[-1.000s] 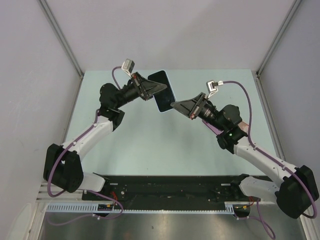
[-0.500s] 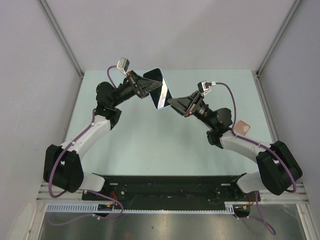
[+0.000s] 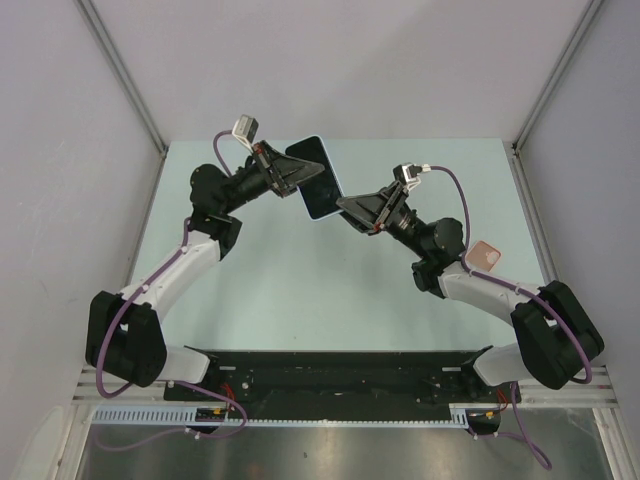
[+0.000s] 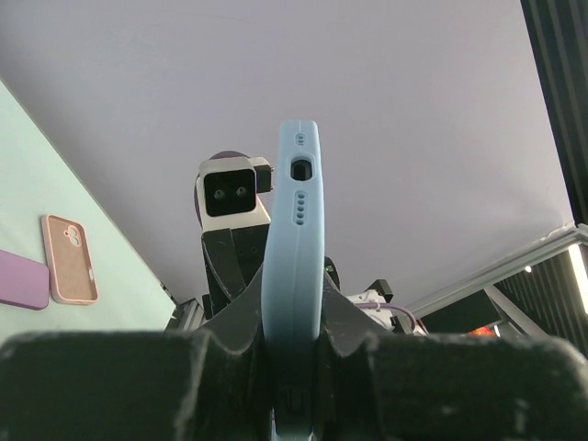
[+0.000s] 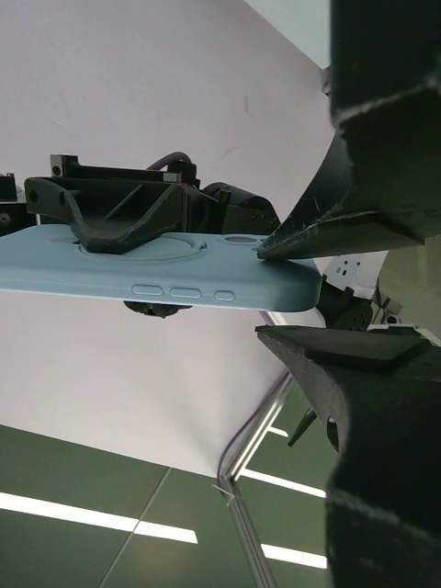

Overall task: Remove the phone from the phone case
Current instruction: Remove the phone case from the phone.

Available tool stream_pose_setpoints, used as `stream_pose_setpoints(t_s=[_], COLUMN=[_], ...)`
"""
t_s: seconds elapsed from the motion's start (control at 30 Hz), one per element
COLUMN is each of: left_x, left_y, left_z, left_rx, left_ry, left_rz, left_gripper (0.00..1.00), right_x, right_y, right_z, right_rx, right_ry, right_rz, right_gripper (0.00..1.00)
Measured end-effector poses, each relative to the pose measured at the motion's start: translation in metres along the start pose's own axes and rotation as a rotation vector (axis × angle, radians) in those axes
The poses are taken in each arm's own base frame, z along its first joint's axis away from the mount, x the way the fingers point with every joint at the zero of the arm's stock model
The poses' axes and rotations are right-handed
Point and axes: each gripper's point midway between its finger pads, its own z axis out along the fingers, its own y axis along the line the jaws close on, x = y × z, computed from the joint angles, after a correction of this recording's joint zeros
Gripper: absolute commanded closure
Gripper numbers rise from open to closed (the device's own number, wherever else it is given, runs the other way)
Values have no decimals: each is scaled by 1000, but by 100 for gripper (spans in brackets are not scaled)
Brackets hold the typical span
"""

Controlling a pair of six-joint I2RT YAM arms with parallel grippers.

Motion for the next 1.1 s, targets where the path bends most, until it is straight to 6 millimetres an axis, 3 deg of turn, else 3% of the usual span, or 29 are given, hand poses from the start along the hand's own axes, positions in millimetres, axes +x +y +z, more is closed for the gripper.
stream_pose_setpoints(t_s=[0.07,0.2,0.5,0.77,1.1], left_x=[0,0,-4,-9,-14], left_y=[0,-3,7,5,-17], left_z=[0,-1,-4,-1,-1], left_rx=[2,10,-11,120,199], left_ry=[0,3,-7,4,0], left_rz=[2,2,-26,-111,-102], left_gripper=[100,100,100,100,100], right_x=[1,1,-2,-7,-9], right_y=[0,-1,-12,-8,11], right_z=[0,1,3,8,15], right_rx=[0,0,22,10,-31], right_ry=[1,0,-51,-130,-157], right_rz=[1,-10,-13,-10,-8], right_gripper=[69,100,100,100,100])
